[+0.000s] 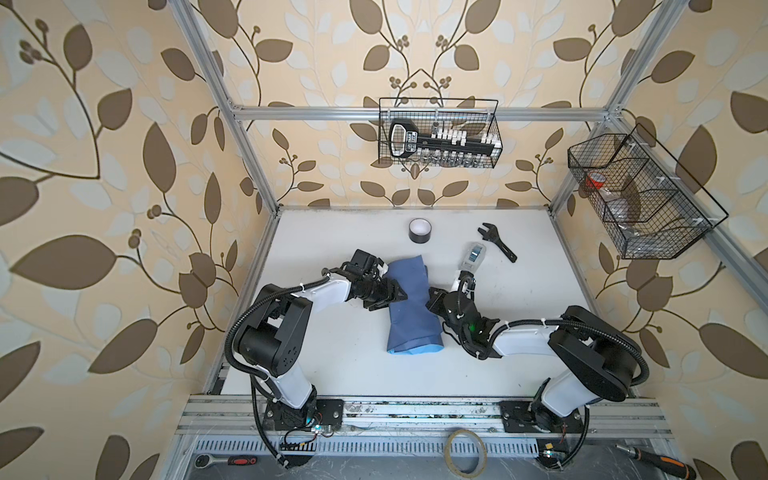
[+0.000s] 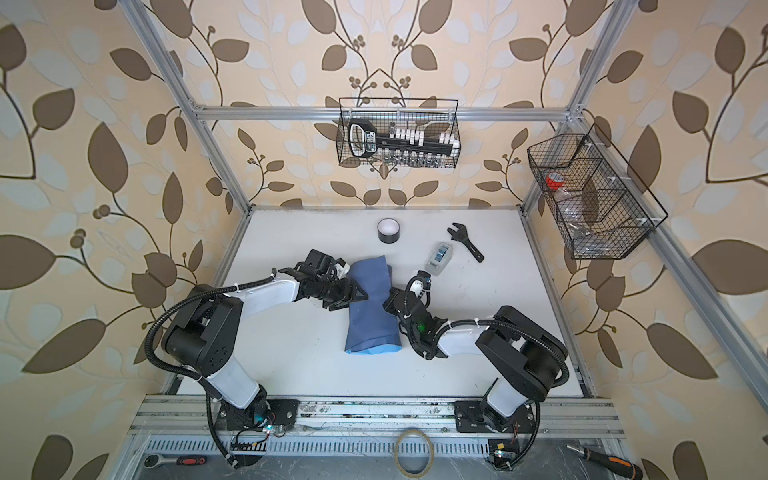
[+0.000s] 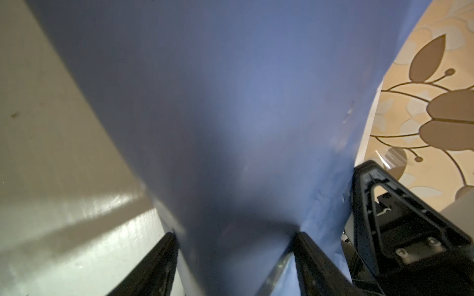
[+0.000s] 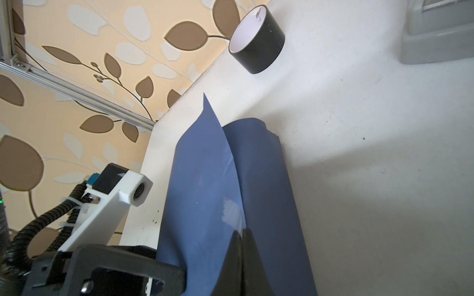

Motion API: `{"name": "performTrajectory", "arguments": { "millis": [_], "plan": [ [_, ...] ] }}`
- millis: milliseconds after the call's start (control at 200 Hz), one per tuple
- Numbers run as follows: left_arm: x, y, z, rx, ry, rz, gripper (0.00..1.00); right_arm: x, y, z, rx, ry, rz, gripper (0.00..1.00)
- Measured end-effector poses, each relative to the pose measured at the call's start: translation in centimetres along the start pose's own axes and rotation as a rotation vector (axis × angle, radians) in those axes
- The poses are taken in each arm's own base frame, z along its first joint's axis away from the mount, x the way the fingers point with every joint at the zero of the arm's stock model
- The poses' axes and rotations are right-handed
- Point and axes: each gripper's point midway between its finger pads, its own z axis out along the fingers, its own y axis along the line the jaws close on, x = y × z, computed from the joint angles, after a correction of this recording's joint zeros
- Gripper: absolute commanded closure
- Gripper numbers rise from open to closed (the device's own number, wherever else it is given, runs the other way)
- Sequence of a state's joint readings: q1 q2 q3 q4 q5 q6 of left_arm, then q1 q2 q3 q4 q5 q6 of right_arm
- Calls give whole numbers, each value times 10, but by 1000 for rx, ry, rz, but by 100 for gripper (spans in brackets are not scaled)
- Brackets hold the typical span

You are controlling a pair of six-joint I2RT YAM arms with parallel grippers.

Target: Wrap the gift box in paper

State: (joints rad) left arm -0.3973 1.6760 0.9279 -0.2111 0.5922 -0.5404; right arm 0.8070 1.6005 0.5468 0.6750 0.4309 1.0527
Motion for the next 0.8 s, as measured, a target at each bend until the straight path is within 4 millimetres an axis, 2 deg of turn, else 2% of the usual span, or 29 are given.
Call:
{"name": "performTrajectory", "arguments": {
  "millis": [445, 675, 800],
  "plan": [
    [0, 0, 0, 0, 0, 0, 29, -6, -7, 3, 13, -6, 4, 86],
    [0, 0, 0, 0, 0, 2, 29, -6, -17, 2, 34, -3, -2, 75],
    [0, 0, 0, 0, 0, 2, 29, -13, -29, -2, 54, -13, -2, 68]
  ]
}}
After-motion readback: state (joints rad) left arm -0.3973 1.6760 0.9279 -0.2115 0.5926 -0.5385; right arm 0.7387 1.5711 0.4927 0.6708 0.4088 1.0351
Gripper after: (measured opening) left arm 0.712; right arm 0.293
